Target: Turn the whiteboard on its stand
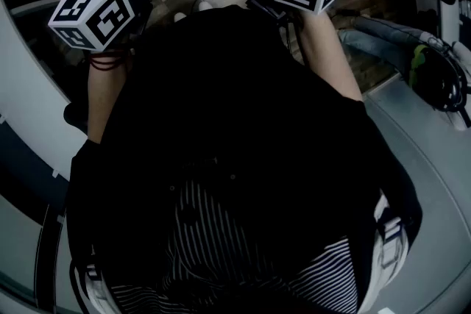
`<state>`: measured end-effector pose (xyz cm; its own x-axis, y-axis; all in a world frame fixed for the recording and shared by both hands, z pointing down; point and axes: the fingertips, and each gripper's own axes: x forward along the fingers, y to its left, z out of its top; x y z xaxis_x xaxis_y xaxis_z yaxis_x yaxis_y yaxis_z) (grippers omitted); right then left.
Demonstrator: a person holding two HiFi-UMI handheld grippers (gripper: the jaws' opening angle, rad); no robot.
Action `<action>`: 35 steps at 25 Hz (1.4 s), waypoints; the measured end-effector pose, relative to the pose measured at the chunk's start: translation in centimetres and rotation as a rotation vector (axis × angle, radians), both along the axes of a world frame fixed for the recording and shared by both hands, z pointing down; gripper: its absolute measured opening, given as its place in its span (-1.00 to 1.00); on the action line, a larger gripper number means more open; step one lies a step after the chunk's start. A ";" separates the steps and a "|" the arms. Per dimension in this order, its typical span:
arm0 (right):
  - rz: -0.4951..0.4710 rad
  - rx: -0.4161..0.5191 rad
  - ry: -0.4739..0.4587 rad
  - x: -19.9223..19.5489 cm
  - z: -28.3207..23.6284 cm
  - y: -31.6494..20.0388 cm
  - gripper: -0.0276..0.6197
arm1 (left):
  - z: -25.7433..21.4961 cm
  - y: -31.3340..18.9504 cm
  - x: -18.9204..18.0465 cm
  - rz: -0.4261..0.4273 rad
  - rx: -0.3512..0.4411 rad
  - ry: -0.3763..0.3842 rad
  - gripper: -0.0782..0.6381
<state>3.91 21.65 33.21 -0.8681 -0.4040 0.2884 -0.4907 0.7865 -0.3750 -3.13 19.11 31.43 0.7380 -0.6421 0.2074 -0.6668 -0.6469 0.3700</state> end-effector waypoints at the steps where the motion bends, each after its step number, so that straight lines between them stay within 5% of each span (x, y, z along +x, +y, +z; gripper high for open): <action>1: -0.003 -0.002 0.005 0.1 0.3 0.1 -0.91 | 0.3 0.1 0.1 0.000 -0.005 0.000 -0.78; 11: 0.011 0.007 0.005 2.9 1.3 0.4 -0.91 | 2.0 0.8 3.5 0.027 -0.006 -0.089 -0.79; 16: 0.034 0.018 0.039 4.0 2.9 0.2 -0.91 | 2.8 1.4 4.9 0.063 -0.012 -0.075 -0.78; 25: 0.027 -0.048 0.008 6.8 6.1 0.6 -0.91 | 4.7 0.7 6.4 0.044 -0.028 -0.164 -0.78; 32: 0.064 -0.110 0.084 2.9 8.6 -0.9 -0.91 | 6.0 -1.2 1.4 0.031 -0.063 -0.126 -0.78; 35: 0.090 -0.112 0.072 3.5 8.3 -2.3 -0.91 | 5.8 -2.9 1.9 0.054 -0.056 -0.119 -0.78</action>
